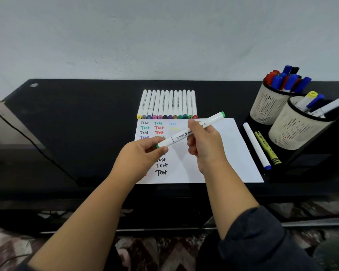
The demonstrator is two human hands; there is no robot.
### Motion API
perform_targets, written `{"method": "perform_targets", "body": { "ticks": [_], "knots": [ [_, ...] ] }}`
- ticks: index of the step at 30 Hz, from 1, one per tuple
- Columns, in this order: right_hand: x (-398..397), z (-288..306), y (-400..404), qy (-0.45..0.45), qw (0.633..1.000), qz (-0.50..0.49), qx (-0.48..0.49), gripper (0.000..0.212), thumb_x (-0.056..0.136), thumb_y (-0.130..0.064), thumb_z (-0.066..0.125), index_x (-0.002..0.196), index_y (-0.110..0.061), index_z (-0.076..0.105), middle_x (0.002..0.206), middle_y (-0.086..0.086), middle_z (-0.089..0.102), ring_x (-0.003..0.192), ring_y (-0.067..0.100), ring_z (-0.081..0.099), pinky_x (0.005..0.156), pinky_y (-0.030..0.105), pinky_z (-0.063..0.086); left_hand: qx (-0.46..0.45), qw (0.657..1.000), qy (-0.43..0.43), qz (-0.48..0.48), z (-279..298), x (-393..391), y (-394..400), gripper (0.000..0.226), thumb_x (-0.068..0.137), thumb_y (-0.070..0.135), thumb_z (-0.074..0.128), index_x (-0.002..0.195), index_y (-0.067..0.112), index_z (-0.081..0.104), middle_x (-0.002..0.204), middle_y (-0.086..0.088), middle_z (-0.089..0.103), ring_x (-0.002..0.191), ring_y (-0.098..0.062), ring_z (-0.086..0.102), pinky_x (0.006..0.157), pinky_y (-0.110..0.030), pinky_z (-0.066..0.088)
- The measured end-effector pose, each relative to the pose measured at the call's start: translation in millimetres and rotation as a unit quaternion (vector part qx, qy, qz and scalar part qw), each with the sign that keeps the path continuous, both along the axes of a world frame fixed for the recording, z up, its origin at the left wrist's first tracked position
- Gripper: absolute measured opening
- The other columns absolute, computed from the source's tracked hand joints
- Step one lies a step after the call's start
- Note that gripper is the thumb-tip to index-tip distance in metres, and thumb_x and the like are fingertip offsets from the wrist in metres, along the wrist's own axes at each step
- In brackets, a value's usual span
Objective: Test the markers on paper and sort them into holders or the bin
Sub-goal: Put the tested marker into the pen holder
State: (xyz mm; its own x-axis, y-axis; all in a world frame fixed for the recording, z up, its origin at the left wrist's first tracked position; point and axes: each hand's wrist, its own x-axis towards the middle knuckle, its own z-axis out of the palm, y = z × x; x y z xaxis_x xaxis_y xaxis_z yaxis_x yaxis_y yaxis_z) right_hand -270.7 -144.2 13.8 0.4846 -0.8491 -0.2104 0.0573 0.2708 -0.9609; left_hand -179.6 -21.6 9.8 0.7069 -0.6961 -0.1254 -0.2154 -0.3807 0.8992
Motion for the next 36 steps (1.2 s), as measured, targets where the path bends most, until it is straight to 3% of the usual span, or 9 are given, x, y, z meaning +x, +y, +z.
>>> {"method": "perform_targets", "body": {
  "ticks": [3, 7, 11, 16, 20, 24, 26, 32, 36],
  "knots": [
    [1, -3, 6, 0.016, 1.0, 0.023, -0.002, 0.014, 0.09, -0.025, 0.062, 0.082, -0.014, 0.06, 0.048, -0.004, 0.048, 0.038, 0.005, 0.039, 0.039, 0.017, 0.031, 0.012, 1.0, -0.021, -0.015, -2, -3, -2, 0.018, 0.085, 0.032, 0.067, 0.097, 0.046, 0.065, 0.077, 0.009, 0.068, 0.049, 0.001, 0.046, 0.051, -0.018, 0.041],
    [2, -10, 9, 0.026, 0.999, 0.025, 0.0, 0.016, 0.09, -0.025, 0.061, 0.078, -0.015, 0.059, 0.045, -0.004, 0.048, 0.041, 0.008, 0.04, 0.043, 0.019, 0.032, 0.035, 0.999, -0.022, -0.033, -3, -3, -2, 0.016, 0.086, 0.034, 0.065, 0.091, 0.049, 0.062, 0.081, 0.01, 0.069, 0.064, -0.005, 0.056, 0.058, -0.022, 0.047],
    [3, -14, 8, 0.047, 0.999, 0.002, 0.002, 0.02, 0.091, -0.023, 0.059, 0.073, -0.014, 0.057, 0.043, -0.005, 0.047, 0.044, 0.01, 0.041, 0.049, 0.024, 0.037, 0.067, 0.996, -0.018, -0.053, -1, -1, -3, 0.018, 0.085, 0.041, 0.065, 0.103, 0.045, 0.066, 0.079, 0.01, 0.069, 0.057, -0.002, 0.05, 0.056, -0.018, 0.043],
    [4, -15, 11, 0.023, 1.0, 0.005, 0.008, 0.023, 0.094, -0.021, 0.055, 0.071, -0.018, 0.052, 0.037, -0.013, 0.042, 0.035, 0.003, 0.035, 0.043, 0.019, 0.033, 0.1, 0.991, -0.026, -0.081, 5, -2, -5, 0.009, 0.084, 0.043, 0.064, 0.076, 0.044, 0.066, 0.081, 0.006, 0.069, 0.057, -0.005, 0.047, 0.056, -0.019, 0.041],
    [5, -13, 10, 0.005, 1.0, 0.026, 0.008, 0.028, 0.095, -0.016, 0.053, 0.068, -0.017, 0.047, 0.037, -0.013, 0.04, 0.033, 0.003, 0.031, 0.038, 0.016, 0.03, 0.092, 0.992, 0.012, -0.086, 7, 2, -4, 0.014, 0.086, 0.038, 0.063, 0.075, 0.032, 0.071, 0.07, 0.016, 0.07, 0.066, 0.006, 0.057, 0.058, -0.015, 0.037],
    [7, -13, 9, -0.024, 0.998, 0.05, 0.009, 0.03, 0.094, -0.013, 0.053, 0.066, -0.013, 0.044, 0.038, -0.011, 0.039, 0.034, 0.005, 0.029, 0.037, 0.016, 0.028, 0.085, 0.99, 0.053, -0.095, 8, 6, -3, 0.015, 0.087, 0.034, 0.064, 0.079, 0.025, 0.073, 0.072, 0.011, 0.072, 0.083, -0.004, 0.066, 0.079, -0.029, 0.05],
    [8, -13, 11, -0.035, 0.998, 0.051, 0.01, 0.031, 0.095, -0.012, 0.052, 0.065, -0.014, 0.044, 0.038, -0.012, 0.041, 0.034, 0.004, 0.029, 0.037, 0.016, 0.027, 0.081, 0.99, 0.067, -0.091, 9, 6, -1, 0.014, 0.087, 0.032, 0.063, 0.08, 0.024, 0.072, 0.073, 0.01, 0.073, 0.081, -0.005, 0.067, 0.084, -0.032, 0.051],
    [15, -14, 13, -0.033, 0.999, 0.0, 0.002, 0.028, 0.093, -0.012, 0.054, 0.067, -0.015, 0.046, 0.038, -0.013, 0.041, 0.033, 0.003, 0.03, 0.037, 0.017, 0.029, 0.093, 0.994, -0.013, -0.056, 7, 3, -4, 0.018, 0.089, 0.038, 0.059, 0.078, 0.031, 0.071, 0.078, 0.011, 0.07, 0.063, -0.004, 0.052, 0.061, -0.02, 0.042],
    [17, -13, 12, -0.044, 0.999, 0.028, 0.005, 0.03, 0.093, -0.011, 0.054, 0.065, -0.014, 0.043, 0.04, -0.011, 0.04, 0.038, 0.006, 0.029, 0.038, 0.017, 0.027, 0.07, 0.993, 0.049, -0.081, 10, 9, 0, 0.015, 0.089, 0.032, 0.061, 0.081, 0.026, 0.071, 0.07, 0.013, 0.071, 0.067, 0.006, 0.062, 0.061, -0.012, 0.046]
  ]
}}
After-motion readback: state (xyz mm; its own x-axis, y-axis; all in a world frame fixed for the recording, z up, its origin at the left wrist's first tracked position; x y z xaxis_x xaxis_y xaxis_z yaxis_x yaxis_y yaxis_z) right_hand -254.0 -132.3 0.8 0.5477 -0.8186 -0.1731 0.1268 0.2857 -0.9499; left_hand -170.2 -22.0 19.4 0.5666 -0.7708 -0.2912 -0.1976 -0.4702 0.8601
